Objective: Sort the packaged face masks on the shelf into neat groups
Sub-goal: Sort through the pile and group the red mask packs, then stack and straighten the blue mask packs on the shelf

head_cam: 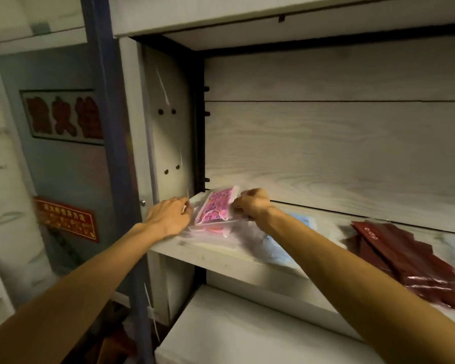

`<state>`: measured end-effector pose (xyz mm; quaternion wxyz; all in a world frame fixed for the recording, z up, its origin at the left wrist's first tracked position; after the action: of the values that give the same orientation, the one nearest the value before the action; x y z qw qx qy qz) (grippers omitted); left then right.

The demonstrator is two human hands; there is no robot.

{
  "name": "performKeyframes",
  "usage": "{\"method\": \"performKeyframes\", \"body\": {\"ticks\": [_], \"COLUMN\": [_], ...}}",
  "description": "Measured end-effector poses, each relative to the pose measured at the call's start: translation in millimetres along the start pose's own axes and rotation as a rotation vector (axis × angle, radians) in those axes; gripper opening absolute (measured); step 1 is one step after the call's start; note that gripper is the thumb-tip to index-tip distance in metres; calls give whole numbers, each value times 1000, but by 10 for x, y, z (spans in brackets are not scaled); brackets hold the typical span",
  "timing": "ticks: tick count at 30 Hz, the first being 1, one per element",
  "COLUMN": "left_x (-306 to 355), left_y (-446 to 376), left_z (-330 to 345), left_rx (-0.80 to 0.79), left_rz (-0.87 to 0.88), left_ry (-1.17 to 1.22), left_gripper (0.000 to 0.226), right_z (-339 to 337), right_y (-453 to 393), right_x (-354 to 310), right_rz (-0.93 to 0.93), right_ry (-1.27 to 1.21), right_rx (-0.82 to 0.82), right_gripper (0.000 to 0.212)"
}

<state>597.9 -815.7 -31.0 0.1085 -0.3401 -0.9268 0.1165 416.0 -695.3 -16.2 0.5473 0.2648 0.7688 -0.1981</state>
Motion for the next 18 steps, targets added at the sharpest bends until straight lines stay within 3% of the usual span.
{"method": "performKeyframes", "body": {"ticks": [5, 12, 18], "left_x": [-130, 250, 1183], "left_y": [-116, -125, 272], "left_z": [164, -13, -75], "left_rx": [2, 27, 96], "left_rz": [-36, 26, 176], "left_ry": [44, 50, 6], "left_gripper": [44, 60, 69], "right_z": [217, -269, -1310], "right_y": [-35, 153, 747], "right_x": [79, 182, 565], "right_rz": [-138, -293, -445], "right_ry": [746, 785, 1053], "right_rx": [78, 92, 142], "right_gripper": [55, 63, 66]}}
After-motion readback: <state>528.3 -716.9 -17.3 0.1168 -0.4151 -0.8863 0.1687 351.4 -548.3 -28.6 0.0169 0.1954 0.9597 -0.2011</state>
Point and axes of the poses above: each hand's wrist, its own y-axis away from the middle knuckle, its own z-axis out of the palm, x = y × z, the point moved 4 cm from there along -y, towards the middle knuckle
